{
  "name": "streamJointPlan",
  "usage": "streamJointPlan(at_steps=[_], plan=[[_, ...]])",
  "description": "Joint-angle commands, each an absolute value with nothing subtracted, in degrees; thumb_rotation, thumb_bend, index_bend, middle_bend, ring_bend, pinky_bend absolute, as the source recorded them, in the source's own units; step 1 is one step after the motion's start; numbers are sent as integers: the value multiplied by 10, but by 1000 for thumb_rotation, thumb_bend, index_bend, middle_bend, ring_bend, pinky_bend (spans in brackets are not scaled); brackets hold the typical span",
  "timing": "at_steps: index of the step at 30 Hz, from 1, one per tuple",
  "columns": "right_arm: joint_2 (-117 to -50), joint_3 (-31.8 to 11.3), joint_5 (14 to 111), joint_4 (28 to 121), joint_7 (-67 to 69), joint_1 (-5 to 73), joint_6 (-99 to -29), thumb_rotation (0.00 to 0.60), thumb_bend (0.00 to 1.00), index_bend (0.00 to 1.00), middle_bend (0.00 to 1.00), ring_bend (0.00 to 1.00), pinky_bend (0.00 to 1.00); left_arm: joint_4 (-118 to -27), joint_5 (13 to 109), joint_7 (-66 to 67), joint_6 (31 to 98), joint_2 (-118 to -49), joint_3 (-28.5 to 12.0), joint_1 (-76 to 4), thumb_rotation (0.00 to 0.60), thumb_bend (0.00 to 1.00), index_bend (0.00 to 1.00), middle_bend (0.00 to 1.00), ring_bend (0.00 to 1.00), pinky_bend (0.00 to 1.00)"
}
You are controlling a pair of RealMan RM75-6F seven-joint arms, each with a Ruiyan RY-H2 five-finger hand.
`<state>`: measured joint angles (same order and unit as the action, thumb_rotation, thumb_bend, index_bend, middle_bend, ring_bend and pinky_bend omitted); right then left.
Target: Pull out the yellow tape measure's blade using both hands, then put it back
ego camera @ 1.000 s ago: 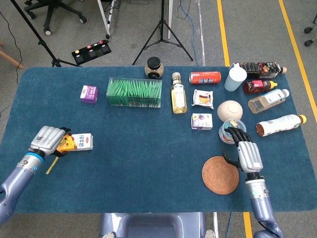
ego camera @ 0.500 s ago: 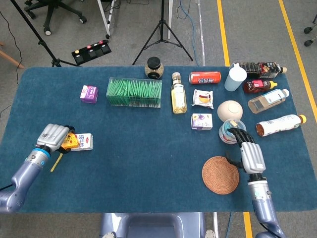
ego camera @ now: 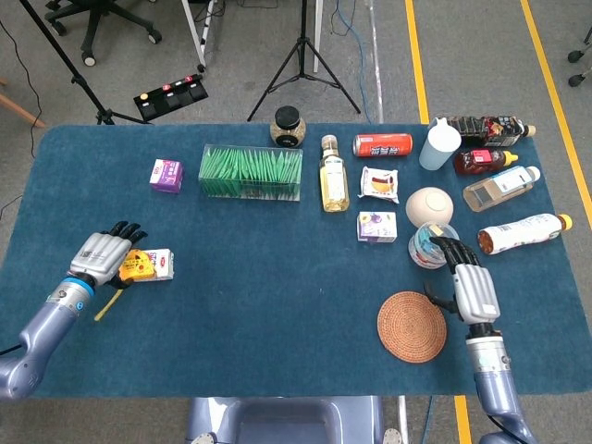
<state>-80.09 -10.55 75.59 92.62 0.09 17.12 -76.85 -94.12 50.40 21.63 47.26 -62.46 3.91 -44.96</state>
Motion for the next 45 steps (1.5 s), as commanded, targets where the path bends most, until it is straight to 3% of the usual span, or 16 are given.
streamJointPlan(at_steps=[1, 11, 13, 17, 21, 32, 45], plan=[[-800, -106, 757, 927, 2, 171, -769, 589, 423, 138, 157, 117, 116, -945, 505, 217, 473, -621, 37, -449, 600, 213, 97, 65, 0, 254], [-786, -106, 762, 930, 1, 165, -776, 587, 426, 140, 159, 120, 119, -987, 547, 175, 524, -595, 18, -416, 600, 213, 98, 57, 0, 257], [-781, -104, 764, 930, -2, 162, -780, 587, 430, 158, 172, 133, 127, -1003, 586, 128, 567, -589, 10, -385, 600, 213, 105, 57, 3, 263], [-777, -101, 765, 926, -18, 155, -791, 588, 437, 224, 203, 160, 155, -1008, 665, 42, 644, -593, 5, -329, 600, 214, 210, 88, 58, 303], [-773, -95, 766, 926, -34, 146, -799, 588, 439, 266, 222, 178, 165, -986, 734, -17, 728, -623, 12, -273, 600, 213, 355, 194, 151, 364], [-760, -65, 782, 947, -67, 105, -842, 589, 441, 284, 229, 180, 155, -904, 837, -38, 897, -703, 38, -151, 600, 214, 439, 267, 202, 385], [-747, -30, 803, 978, -85, 57, -880, 588, 443, 284, 231, 171, 145, -903, 861, -18, 928, -702, 67, -78, 600, 213, 440, 269, 203, 367]])
